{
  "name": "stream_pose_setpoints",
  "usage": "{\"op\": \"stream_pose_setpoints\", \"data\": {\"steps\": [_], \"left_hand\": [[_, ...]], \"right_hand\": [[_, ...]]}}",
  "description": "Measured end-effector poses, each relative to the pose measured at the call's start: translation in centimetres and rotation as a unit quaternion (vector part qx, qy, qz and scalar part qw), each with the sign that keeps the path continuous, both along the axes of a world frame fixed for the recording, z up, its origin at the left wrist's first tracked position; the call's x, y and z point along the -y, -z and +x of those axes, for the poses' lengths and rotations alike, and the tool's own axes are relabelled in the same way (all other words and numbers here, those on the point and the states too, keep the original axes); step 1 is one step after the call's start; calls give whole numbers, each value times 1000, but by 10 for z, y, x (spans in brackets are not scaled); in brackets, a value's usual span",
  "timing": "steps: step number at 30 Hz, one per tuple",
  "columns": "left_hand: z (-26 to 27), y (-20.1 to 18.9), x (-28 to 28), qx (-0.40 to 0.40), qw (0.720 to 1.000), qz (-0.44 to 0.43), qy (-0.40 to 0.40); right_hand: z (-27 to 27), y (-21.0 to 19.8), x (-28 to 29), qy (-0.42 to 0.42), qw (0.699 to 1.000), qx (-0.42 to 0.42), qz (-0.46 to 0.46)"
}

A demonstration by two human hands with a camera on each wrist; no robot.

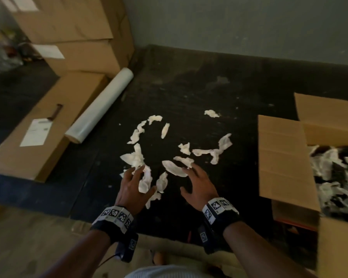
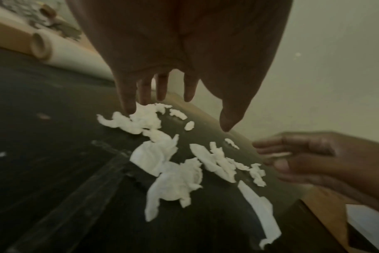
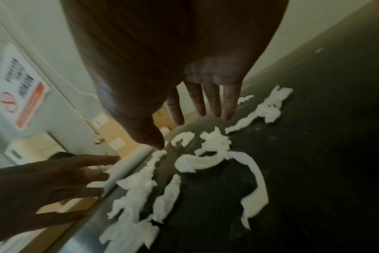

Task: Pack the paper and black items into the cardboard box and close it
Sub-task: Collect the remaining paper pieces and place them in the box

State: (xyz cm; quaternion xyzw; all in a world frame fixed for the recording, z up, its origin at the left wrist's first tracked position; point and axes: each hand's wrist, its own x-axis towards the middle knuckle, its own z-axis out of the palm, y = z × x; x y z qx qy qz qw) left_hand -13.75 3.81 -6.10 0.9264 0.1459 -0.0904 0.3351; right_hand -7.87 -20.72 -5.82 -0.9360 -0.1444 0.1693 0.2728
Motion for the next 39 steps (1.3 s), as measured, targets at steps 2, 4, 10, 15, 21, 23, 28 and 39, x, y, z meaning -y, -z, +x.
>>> {"op": "stream_pose_setpoints", "data": {"steps": [2, 4, 10, 15, 21, 23, 28, 39], "left_hand": [[5, 11, -19, -23, 999, -25, -21], [14, 18, -33, -31, 999, -20, -23], [61, 30, -51, -75, 995, -38, -54], [115, 33, -50, -114, 991, -35, -65], [172, 51, -46, -116, 992, 0, -48], [186, 59, -43, -117, 992, 4, -37], [199, 71, -14, -87, 994, -24, 68], [240, 46, -8, 104, 992, 17, 66]], "right_hand": [[3, 15, -4, 30, 999, -22, -23], [10, 25, -4, 64, 997, -27, -37], [48, 29, 1, 163, 984, -53, -43], [97, 33, 8, 230, 968, -86, -60], [155, 52, 18, 273, 951, -111, -94], [163, 60, 13, 271, 949, -125, -105], [149, 71, -28, 182, 977, -66, -90], [197, 49, -36, 171, 985, 28, -5]]}}
